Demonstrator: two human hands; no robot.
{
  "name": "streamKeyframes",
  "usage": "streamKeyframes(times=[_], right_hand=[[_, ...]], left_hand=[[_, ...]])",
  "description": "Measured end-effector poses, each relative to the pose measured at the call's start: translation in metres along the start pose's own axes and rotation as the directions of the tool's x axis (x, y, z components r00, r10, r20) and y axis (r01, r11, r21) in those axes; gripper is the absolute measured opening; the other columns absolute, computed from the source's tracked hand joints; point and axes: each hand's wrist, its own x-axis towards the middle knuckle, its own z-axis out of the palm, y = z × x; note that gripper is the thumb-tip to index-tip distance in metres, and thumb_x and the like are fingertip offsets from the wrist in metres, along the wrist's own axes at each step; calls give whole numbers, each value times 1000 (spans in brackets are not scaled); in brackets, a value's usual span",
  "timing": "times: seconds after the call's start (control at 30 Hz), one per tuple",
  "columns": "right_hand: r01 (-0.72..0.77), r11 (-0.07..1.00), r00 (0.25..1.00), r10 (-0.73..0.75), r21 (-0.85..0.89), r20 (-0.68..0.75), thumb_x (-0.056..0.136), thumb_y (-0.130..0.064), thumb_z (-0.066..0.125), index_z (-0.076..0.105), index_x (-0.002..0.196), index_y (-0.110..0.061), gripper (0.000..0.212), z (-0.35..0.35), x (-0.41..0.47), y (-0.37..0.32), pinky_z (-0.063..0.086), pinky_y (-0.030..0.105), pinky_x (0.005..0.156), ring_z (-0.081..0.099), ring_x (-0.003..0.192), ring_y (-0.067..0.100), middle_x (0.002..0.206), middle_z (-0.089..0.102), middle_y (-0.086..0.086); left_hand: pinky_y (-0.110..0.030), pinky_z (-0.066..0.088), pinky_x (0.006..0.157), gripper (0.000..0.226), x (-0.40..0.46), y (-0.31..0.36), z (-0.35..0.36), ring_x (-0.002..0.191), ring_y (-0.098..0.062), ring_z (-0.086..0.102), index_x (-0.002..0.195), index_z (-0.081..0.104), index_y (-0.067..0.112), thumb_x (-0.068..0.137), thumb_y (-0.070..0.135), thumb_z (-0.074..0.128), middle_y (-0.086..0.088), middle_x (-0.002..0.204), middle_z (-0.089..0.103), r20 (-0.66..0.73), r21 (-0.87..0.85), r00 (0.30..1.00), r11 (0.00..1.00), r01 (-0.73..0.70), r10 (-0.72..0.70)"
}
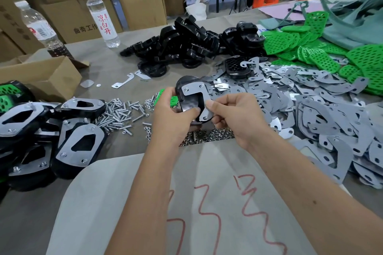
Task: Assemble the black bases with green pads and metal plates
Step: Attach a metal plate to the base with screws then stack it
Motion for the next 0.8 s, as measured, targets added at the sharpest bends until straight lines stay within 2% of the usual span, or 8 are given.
streamKeyframes(times=[0.13, 0.3, 0.47, 0.57, 0.63, 0.67, 0.73, 0.8], right_hand=[[78, 983, 997, -76, -166, 15, 89, -15, 81, 73, 82, -1, 18, 0, -1, 0, 49, 24, 46, 60, 47, 16, 69, 71, 21], [143, 934, 987, -160, -327, -25, 79, -28, 91, 65, 81, -6, 34, -4, -1, 0, 50, 26, 42, 64, 44, 19, 53, 66, 4], [122, 948, 992, -108, -294, 65, 84, -26, 87, 70, 104, -20, 27, -9, 1, -5, 48, 27, 47, 64, 63, 17, 88, 72, 4], [110, 988, 967, -80, -111, 242, 93, -7, 74, 72, 121, -21, 31, -11, 1, -8, 62, 42, 73, 75, 93, 33, 108, 77, 7], [112, 991, 966, -92, -68, 244, 92, 2, 71, 72, 121, -18, 35, -12, 1, -9, 61, 54, 89, 73, 102, 40, 112, 76, 12], [115, 990, 969, -94, -80, 229, 91, 4, 71, 72, 120, -16, 35, -12, 2, -8, 61, 56, 88, 73, 101, 40, 112, 76, 12], [122, 987, 968, -96, -104, 231, 90, 5, 71, 72, 120, -14, 35, -12, 3, -7, 61, 48, 79, 75, 93, 34, 110, 76, 12], [123, 988, 964, -95, -98, 249, 90, 6, 71, 71, 121, -14, 37, -12, 3, -6, 61, 47, 83, 75, 95, 35, 108, 77, 11]], left_hand=[[-43, 64, 64, 45, 0, 0, -2, 86, -33, 77, 93, 65, 36, 85, -6, 76, -14, 102, 76, 19, -21, 1000, 1000, 12, -12], [-32, 58, 53, 42, 1, -1, -2, 66, -22, 73, 98, 63, 29, 85, -10, 72, -8, 87, 78, 12, -23, 1000, 999, 26, -26], [-29, 58, 52, 36, 1, 4, -4, 66, -20, 75, 111, 64, 20, 89, -9, 71, -1, 82, 78, 81, -50, 995, 997, 60, -56], [-32, 60, 55, 32, 0, 8, -8, 72, -21, 77, 115, 65, 16, 91, -4, 72, -1, 84, 79, 162, -53, 982, 993, 103, -93], [-36, 63, 62, 27, 1, 9, -9, 79, -24, 78, 115, 69, 18, 93, 3, 72, -6, 93, 80, 180, -59, 977, 990, 127, -115], [-39, 64, 67, 25, 0, 9, -9, 85, -26, 77, 116, 72, 18, 94, 8, 73, -10, 99, 80, 171, -62, 978, 989, 132, -120], [-42, 64, 79, 21, 0, 9, -9, 93, -29, 76, 115, 76, 13, 94, 12, 73, -14, 106, 79, 126, -85, 987, 990, 115, -103], [-45, 61, 88, 19, 1, 8, -7, 99, -33, 74, 113, 77, 6, 95, 9, 71, -16, 107, 78, 92, -124, 993, 988, 90, -79]])
